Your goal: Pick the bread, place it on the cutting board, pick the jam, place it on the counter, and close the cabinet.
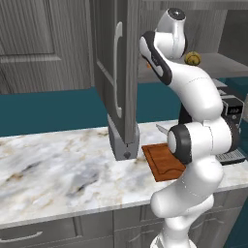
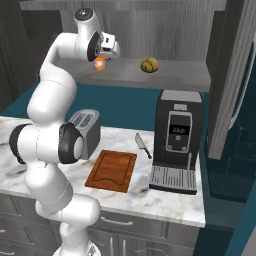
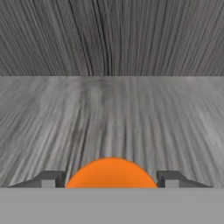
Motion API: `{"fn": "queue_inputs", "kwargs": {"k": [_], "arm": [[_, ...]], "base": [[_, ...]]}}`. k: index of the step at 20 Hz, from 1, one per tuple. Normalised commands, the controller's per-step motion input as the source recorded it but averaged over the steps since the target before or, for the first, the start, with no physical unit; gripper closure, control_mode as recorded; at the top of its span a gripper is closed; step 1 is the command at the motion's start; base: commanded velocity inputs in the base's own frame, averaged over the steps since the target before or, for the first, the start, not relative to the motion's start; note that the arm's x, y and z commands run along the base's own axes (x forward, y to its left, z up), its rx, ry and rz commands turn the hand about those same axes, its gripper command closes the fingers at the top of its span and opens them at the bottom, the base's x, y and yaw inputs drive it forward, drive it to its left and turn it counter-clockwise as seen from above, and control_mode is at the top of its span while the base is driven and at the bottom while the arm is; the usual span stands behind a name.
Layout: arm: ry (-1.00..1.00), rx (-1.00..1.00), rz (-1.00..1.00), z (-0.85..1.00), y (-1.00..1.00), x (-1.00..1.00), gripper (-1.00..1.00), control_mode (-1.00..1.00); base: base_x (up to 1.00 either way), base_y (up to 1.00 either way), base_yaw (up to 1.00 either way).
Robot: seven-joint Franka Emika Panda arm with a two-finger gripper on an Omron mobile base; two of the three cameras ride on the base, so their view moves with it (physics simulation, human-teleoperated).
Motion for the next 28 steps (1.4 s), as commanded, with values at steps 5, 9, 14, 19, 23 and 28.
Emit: {"fn": "queue_inputs", "kwargs": {"k": [5, 9, 14, 19, 23, 28], "arm": [[0.0, 0.0, 0.01, 0.0, 0.0, -0.11, 1.0, -1.0], [0.0, 0.0, 0.01, -0.04, 0.0, -0.25, 1.0, -1.0], [0.0, 0.0, 0.01, -0.08, 0.0, -0.36, 1.0, -1.0], [-0.02, 0.0, 0.01, -0.05, 0.0, -0.45, 1.0, -1.0], [-0.01, 0.0, 0.01, 0.0, 0.0, -0.51, 1.0, -1.0], [0.0, 0.0, 0.01, 0.0, 0.0, -0.61, 1.0, -1.0]], "base": [[0.0, 0.0, 0.0], [0.0, 0.0, 0.0], [0.0, 0.0, 0.0], [0.0, 0.0, 0.0], [0.0, 0.0, 0.0], [0.0, 0.0, 0.0]]}}
